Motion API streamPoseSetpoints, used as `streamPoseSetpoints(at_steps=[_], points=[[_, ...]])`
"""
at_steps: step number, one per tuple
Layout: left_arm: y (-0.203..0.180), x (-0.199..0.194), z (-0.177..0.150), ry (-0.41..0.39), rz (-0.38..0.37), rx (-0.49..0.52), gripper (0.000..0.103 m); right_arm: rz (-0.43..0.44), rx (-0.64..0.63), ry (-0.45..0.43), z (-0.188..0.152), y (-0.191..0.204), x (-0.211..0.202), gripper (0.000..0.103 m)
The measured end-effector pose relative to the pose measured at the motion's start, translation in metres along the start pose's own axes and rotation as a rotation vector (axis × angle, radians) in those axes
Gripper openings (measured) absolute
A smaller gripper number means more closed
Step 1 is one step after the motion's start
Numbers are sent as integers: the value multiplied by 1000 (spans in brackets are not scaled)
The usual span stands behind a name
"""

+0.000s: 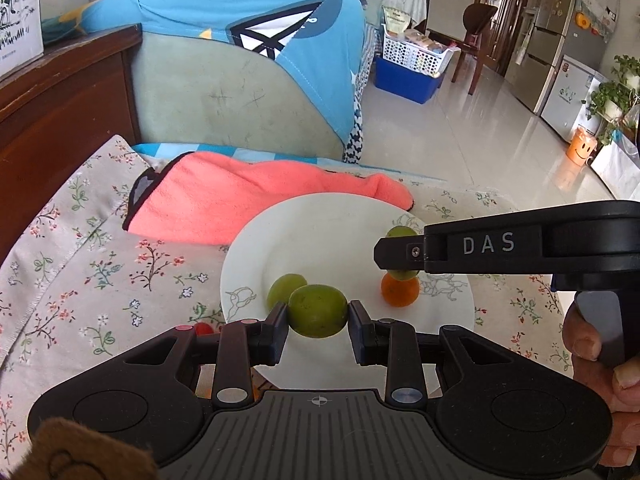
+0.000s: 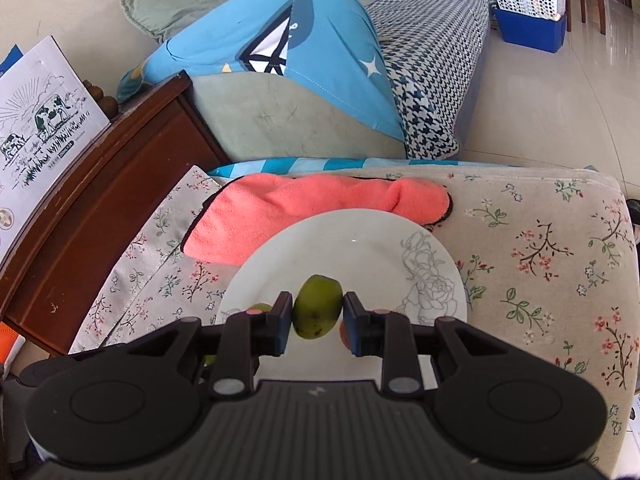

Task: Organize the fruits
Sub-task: 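Carry both held green fruits over the white plate, then lower the green fruit onto the plate and open the left gripper while the right releases its jujube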

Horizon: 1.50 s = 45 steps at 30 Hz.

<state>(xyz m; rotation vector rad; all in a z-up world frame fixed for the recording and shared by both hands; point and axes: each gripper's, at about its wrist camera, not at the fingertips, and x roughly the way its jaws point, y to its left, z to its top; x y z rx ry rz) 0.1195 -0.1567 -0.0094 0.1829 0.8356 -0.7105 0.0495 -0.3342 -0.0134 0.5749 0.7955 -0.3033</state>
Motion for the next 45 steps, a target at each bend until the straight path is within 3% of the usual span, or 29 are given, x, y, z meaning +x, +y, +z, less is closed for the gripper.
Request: streamPoseSetpoints(at_steps=[10,17,22,32,45], points=[[-5,21,-1,42,-10,2,30,-13,6,18,4,-6,20,28],[-10,17,1,21,-9,9,32,-1,37,12,7,-8,25,30],[-7,3,9,-17,9,1,50,17,44,5,8,-5,22,30],[15,-22,24,-21,84,-47,67,39,52,-26,10,-2,7,30],[57,-66,17,-26,154,-132,75,85,28,-2,-11,16,-15,31]])
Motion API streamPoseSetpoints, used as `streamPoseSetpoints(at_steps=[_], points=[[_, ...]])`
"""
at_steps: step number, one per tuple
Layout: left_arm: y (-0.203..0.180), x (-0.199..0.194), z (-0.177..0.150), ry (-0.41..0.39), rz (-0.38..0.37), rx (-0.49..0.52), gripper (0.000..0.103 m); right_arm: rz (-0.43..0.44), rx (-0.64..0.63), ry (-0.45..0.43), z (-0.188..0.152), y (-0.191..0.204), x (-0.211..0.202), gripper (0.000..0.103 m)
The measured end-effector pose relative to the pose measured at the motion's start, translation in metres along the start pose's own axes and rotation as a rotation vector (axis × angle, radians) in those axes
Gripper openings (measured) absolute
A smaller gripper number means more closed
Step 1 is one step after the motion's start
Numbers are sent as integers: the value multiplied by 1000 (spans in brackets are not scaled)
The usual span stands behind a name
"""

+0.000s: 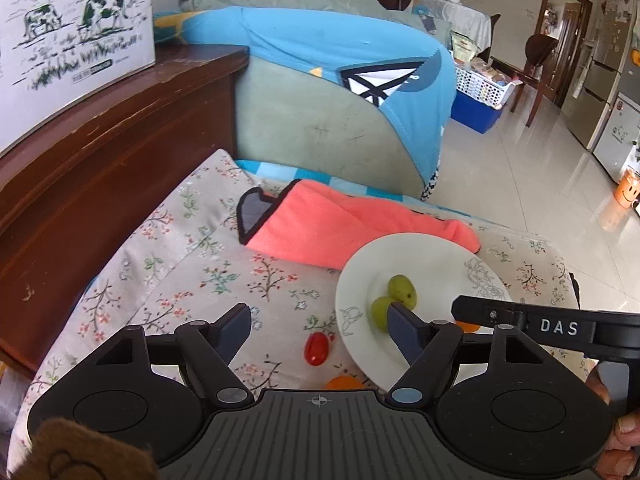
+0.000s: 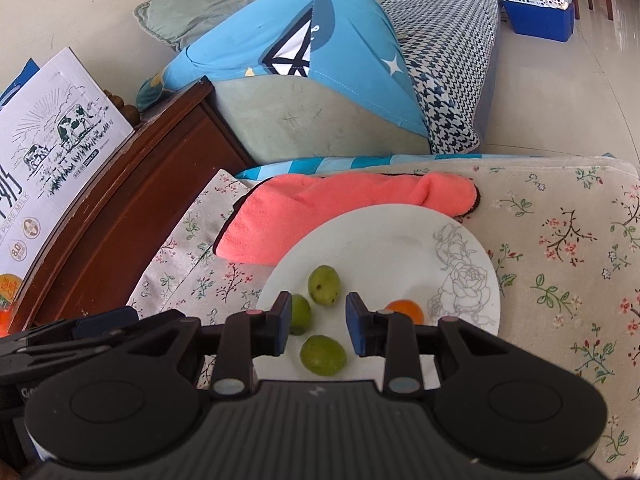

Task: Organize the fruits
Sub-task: 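Lower the green fruit onto the plate and open the left gripper while the right releases its jujube, then withdraw both grippers from the plate back to the fruit pile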

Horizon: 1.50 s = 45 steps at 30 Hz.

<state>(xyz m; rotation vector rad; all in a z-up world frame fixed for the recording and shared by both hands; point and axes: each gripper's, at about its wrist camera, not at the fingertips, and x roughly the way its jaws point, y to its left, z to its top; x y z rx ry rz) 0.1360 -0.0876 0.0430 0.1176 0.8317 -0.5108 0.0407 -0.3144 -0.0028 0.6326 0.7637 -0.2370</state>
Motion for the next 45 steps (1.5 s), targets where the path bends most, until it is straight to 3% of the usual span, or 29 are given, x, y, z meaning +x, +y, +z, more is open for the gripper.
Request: streamPoseSetpoints(at_steps=[8,20,26,39,45], points=[[21,-10,-16,20,25,-28,75,45,-48,58,-36,16,-8,31],[22,-16,-52,55,-3,49,75,81,-185,164,-91,42,-13,32],[28,-12,-64,77,-26,34,80,88,-237,204,-107,52,-7,34],[26,-20,-70,38,-103,77,80,39,-377,189,-120,70,11,36],[6,-19,-77,39,-124,192,77,45,-408,183,-123,72,11,30]])
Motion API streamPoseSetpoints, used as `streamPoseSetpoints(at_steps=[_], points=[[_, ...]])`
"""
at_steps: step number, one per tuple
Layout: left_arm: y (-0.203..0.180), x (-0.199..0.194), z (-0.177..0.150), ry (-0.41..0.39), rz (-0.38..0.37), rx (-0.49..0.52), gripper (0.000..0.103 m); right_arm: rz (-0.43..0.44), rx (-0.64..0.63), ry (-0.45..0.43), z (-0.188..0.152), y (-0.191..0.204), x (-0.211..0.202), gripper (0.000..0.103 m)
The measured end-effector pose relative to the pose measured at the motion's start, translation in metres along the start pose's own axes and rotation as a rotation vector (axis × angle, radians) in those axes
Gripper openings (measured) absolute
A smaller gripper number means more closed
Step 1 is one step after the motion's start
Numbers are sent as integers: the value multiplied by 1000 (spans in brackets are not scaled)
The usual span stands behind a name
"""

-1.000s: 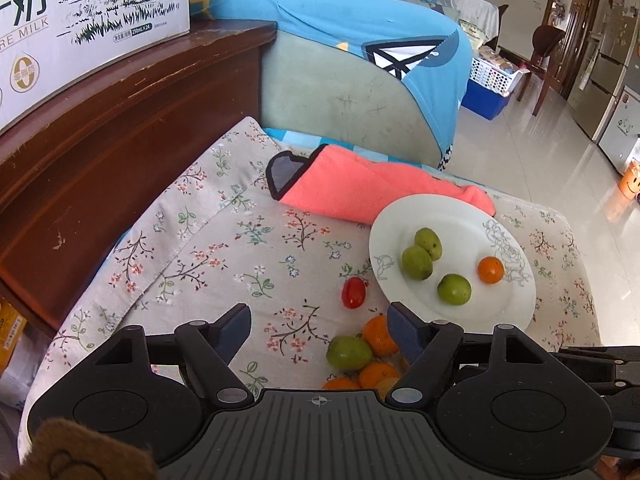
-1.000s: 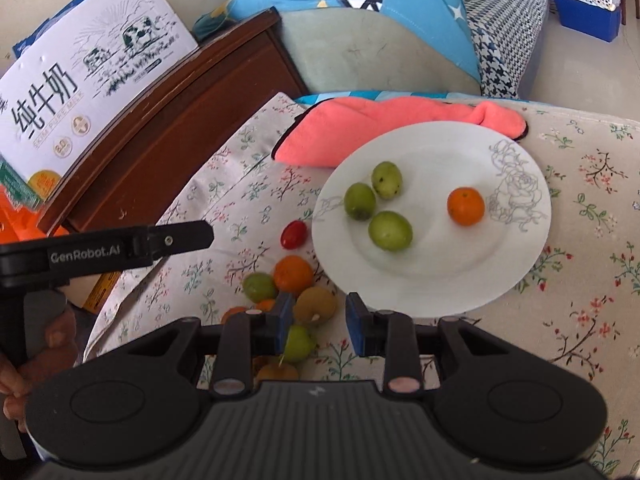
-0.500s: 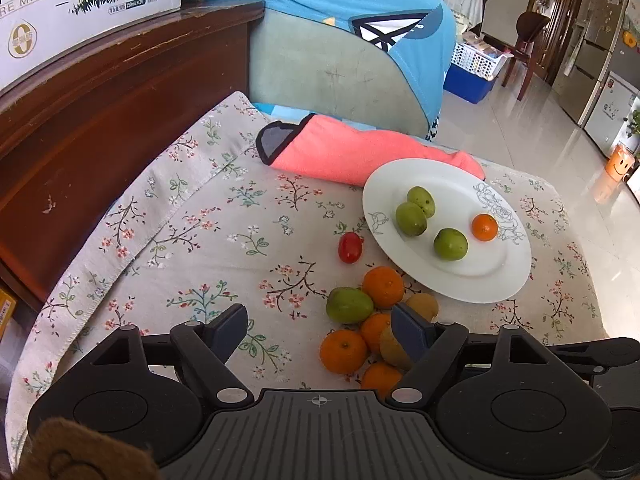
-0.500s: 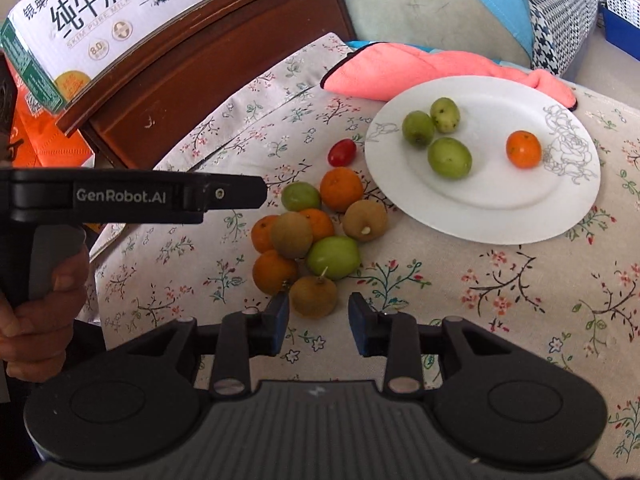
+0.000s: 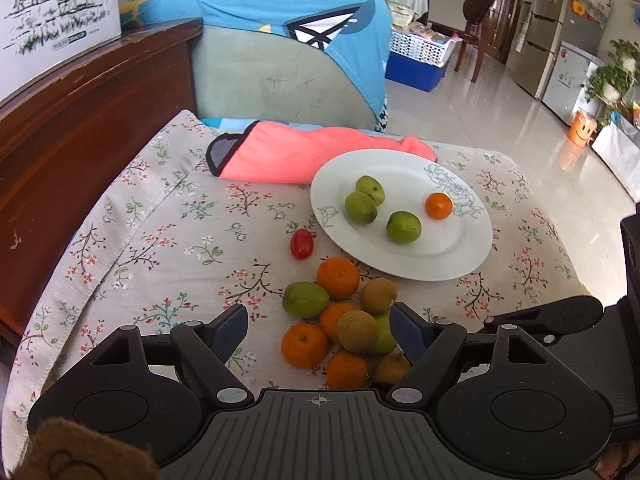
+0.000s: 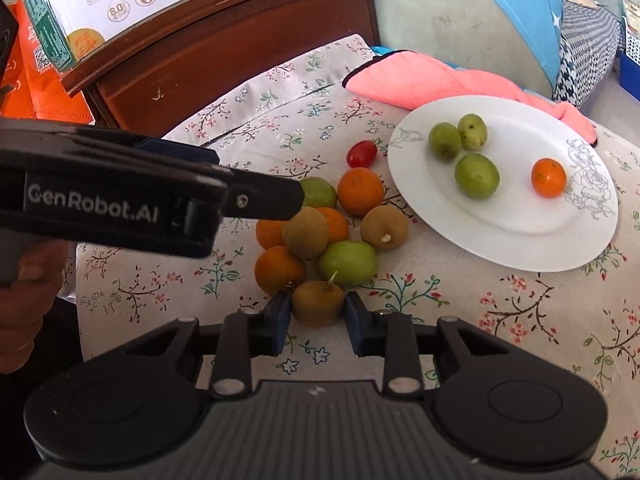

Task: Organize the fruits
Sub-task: 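Withdraw both grippers from the plate back to the fruit pile, then grasp a brown round fruit with the left gripper while the right grasps another brown fruit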

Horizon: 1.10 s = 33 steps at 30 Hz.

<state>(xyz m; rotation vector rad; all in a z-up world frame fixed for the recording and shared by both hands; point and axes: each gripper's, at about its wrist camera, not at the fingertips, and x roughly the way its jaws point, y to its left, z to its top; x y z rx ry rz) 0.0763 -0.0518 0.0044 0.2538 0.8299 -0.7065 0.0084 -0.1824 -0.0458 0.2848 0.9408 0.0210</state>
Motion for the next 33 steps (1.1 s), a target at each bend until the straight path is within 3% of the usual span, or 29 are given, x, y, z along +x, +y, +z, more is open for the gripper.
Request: streamPoseSetpoints(at_steps=[2,10,18,22,33], points=[[-6,2,-2,1,0,34,76,7,6,5,-1,-1,-2,29],[-16,11,-7,20,-23,80,48,-11,35,33,-7,-12,-17,29],[-25,20,-9,23,-9,119,39,-38,93,31,-12,-28,-24,29],[-27,23,-10,22,-12,124,27,-42,97,33,-12,-27,-24,29],[-27,24,-10,19,-9,116,25,-37,108,36,-11,-28,-23,30]])
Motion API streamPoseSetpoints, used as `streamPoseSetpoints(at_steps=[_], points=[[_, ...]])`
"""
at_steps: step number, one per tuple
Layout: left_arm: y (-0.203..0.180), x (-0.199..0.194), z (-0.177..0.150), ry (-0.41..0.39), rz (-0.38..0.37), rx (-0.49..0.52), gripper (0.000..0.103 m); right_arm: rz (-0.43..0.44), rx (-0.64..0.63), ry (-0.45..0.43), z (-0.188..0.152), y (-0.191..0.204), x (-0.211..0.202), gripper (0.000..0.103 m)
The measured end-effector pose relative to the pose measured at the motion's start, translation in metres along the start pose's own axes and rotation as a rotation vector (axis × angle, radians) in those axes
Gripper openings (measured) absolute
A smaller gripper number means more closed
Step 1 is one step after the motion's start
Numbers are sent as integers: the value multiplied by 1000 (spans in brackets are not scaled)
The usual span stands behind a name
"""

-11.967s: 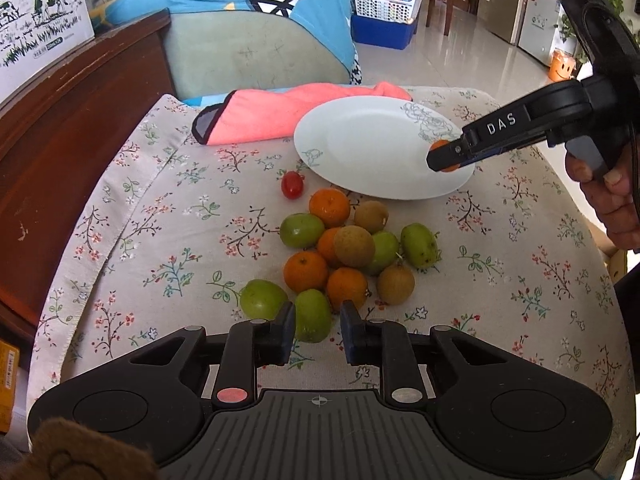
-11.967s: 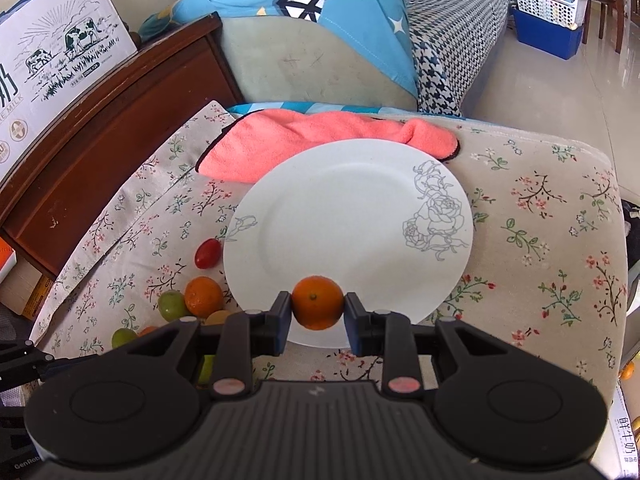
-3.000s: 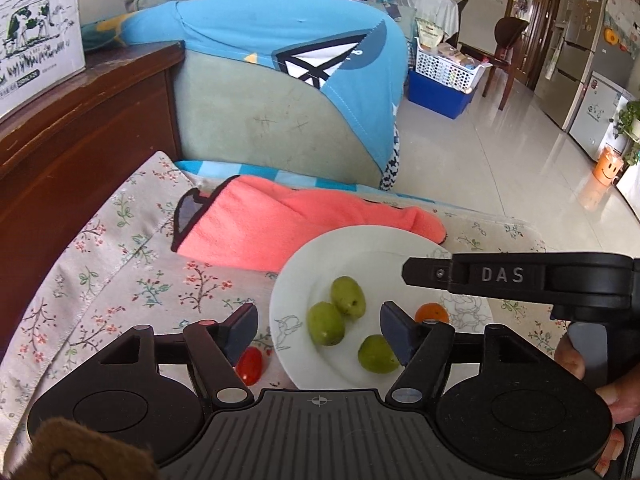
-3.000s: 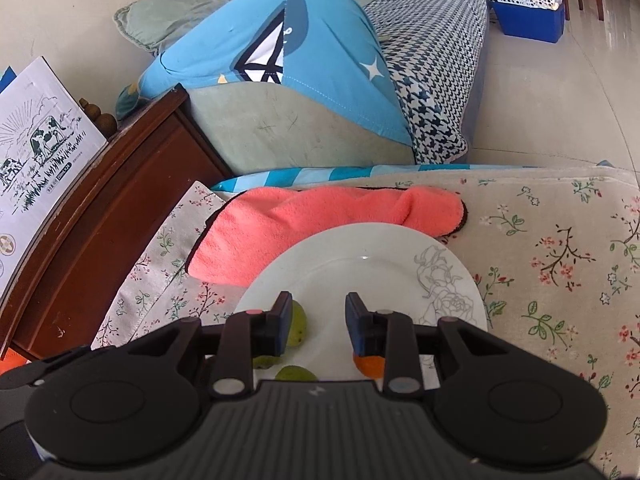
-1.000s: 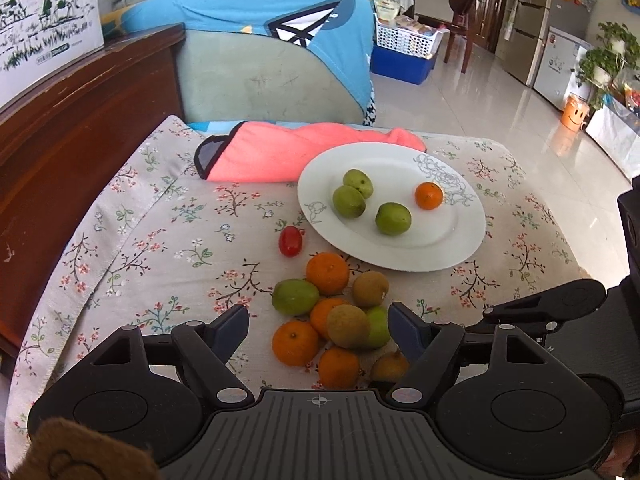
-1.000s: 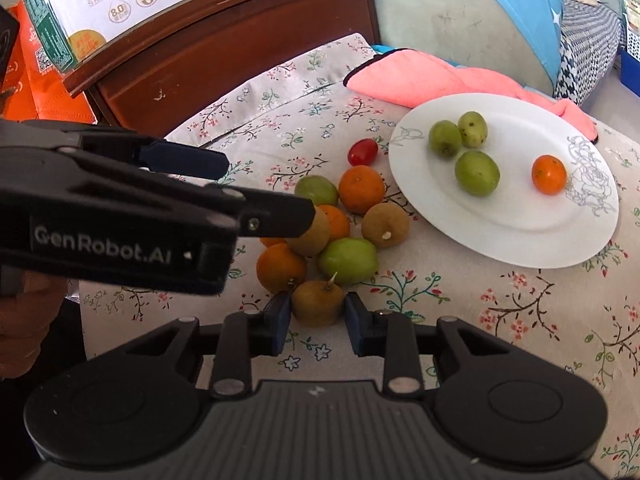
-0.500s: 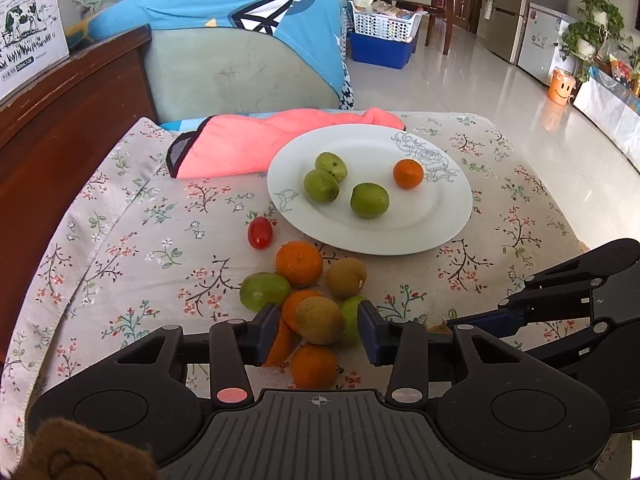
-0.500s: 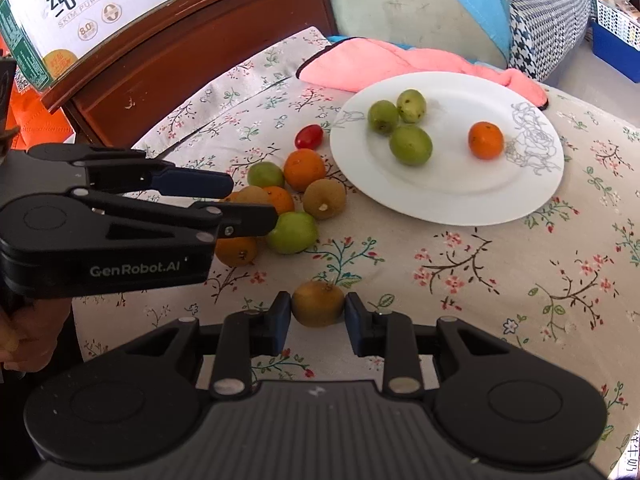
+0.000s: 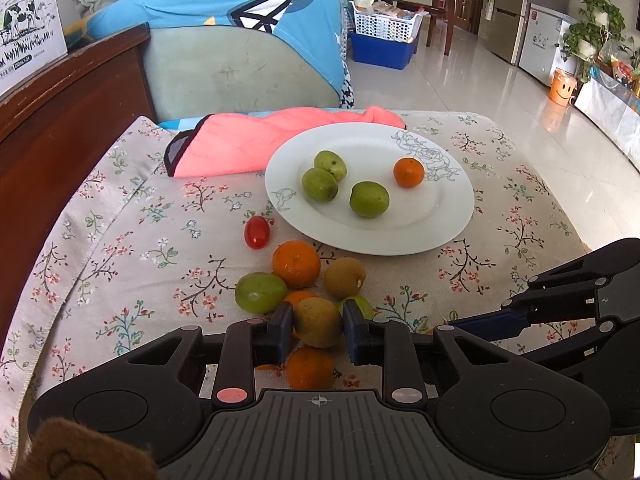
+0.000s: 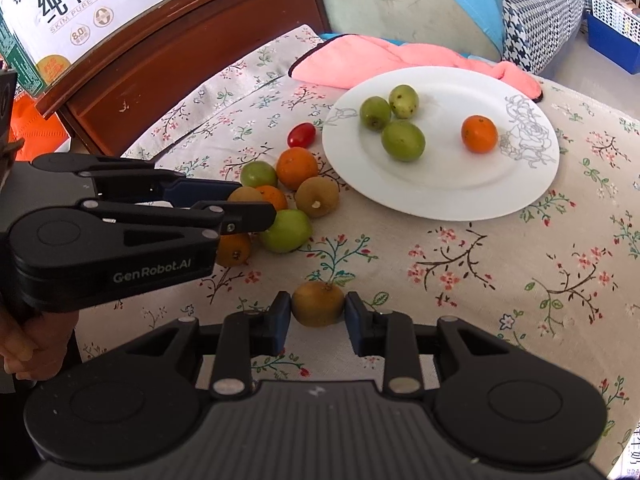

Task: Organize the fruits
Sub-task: 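Grasp a brown round fruit with the left gripper while the right grasps another brown fruit, then carry both brown fruits over the white plate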

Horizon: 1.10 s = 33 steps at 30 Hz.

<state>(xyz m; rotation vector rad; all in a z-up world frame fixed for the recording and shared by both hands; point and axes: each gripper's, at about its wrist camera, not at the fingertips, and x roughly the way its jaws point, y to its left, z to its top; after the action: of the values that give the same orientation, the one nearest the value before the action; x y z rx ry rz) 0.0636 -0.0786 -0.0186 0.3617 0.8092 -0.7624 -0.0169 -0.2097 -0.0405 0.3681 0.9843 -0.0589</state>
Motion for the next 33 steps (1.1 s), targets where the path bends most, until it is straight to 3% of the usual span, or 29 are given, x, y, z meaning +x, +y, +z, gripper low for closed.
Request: streamPoseSetpoints(at_steps=[14,25,33], points=[[-1,-4,3,-13,19,-4,24,-6,7,-8,4,-3,-3,29],[0,-19,33,-115,-11,-78,24,-30,83,-131,30,-22,-31,29],[-3,-9,63,-159,-23,-93,24,-74,140,-221,62,-51,-50,29]])
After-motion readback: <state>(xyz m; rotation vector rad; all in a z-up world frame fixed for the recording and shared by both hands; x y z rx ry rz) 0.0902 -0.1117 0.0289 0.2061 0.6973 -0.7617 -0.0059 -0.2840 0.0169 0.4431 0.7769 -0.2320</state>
